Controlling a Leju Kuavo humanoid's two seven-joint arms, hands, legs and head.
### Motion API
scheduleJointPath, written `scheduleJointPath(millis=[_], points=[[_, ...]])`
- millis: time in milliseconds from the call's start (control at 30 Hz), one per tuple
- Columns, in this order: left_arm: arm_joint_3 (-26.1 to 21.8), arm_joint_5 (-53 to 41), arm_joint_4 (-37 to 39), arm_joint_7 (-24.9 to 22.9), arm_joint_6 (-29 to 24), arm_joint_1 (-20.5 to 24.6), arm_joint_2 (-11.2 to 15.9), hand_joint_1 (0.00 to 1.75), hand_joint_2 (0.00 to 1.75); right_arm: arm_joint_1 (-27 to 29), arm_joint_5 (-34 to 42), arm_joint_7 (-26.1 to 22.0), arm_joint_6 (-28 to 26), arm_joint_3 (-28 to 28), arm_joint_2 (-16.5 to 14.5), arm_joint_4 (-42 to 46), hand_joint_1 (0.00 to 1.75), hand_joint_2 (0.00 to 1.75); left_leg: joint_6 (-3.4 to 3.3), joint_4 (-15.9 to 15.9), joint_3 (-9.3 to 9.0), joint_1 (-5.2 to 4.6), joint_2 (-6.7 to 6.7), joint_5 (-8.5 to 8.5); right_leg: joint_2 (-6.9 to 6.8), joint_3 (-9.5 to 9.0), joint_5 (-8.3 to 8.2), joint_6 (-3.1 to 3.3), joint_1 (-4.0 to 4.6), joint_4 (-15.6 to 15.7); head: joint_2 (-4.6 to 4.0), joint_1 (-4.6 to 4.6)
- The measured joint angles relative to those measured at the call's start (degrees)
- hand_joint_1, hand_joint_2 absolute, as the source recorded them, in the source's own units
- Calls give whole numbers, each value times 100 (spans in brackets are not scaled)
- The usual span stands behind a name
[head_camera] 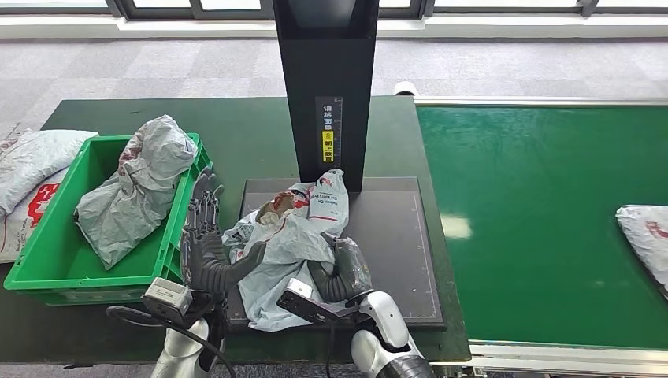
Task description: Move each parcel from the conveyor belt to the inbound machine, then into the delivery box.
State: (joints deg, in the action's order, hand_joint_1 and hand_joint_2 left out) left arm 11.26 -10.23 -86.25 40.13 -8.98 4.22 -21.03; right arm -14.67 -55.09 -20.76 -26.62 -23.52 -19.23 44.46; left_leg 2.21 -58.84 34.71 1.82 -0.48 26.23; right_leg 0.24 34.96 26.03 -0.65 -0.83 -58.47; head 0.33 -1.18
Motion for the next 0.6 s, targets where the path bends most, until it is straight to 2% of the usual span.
scheduleJointPath(millis=[67,200,333,400,433,467,533,567,600], points=[[0,0,0,0,0,0,0,0,175,0,-1,0,1,0,0,0,164,175,0,0,0,0,0,0,0,0,0,0,0,0,0,0],[0,-16,-1,0,-16,-6,-1,0,175,14,-41,13,-54,10,0,18,0,0,0,-1,-2,0,0,0,0,1,0,0,0,0,0,-1],[0,-167,-59,2,-219,-211,7,0,175,329,-395,-16,-1011,515,43,938,0,0,0,-3,-1,-1,-11,2,-5,-2,0,0,-2,1,-1,-1],[0,-174,-111,2,-280,-335,18,0,175,457,-422,-51,-1289,848,52,1370,87,87,-1,-3,-4,-2,-8,6,-1,-3,0,0,-2,1,0,0],[0,-169,-128,2,-301,-367,24,0,175,506,-427,-67,-1312,964,55,1529,125,131,-1,-3,-4,-3,-5,8,1,-1,0,-1,-3,2,0,0],[0,-156,-137,2,-321,-385,28,0,175,544,-445,-86,-1313,1054,57,1661,125,175,-1,-3,-4,-3,-3,9,2,1,1,-1,-3,2,1,0],[0,-126,-142,2,-364,-399,40,0,175,600,-453,-168,-1315,1174,61,1854,38,175,-2,-3,-5,-3,-2,9,2,1,1,-1,-3,2,0,0],[0,-111,-142,2,-386,-401,46,0,175,625,-425,-214,-1318,1219,61,1938,0,175,-2,-3,-6,-3,-3,9,2,1,1,-1,-3,2,0,0],[0,-102,-142,2,-405,-402,52,0,175,647,-388,-261,-1322,1259,61,2013,0,175,-1,-3,-7,-2,-3,8,2,1,1,-1,-3,2,-1,0]])
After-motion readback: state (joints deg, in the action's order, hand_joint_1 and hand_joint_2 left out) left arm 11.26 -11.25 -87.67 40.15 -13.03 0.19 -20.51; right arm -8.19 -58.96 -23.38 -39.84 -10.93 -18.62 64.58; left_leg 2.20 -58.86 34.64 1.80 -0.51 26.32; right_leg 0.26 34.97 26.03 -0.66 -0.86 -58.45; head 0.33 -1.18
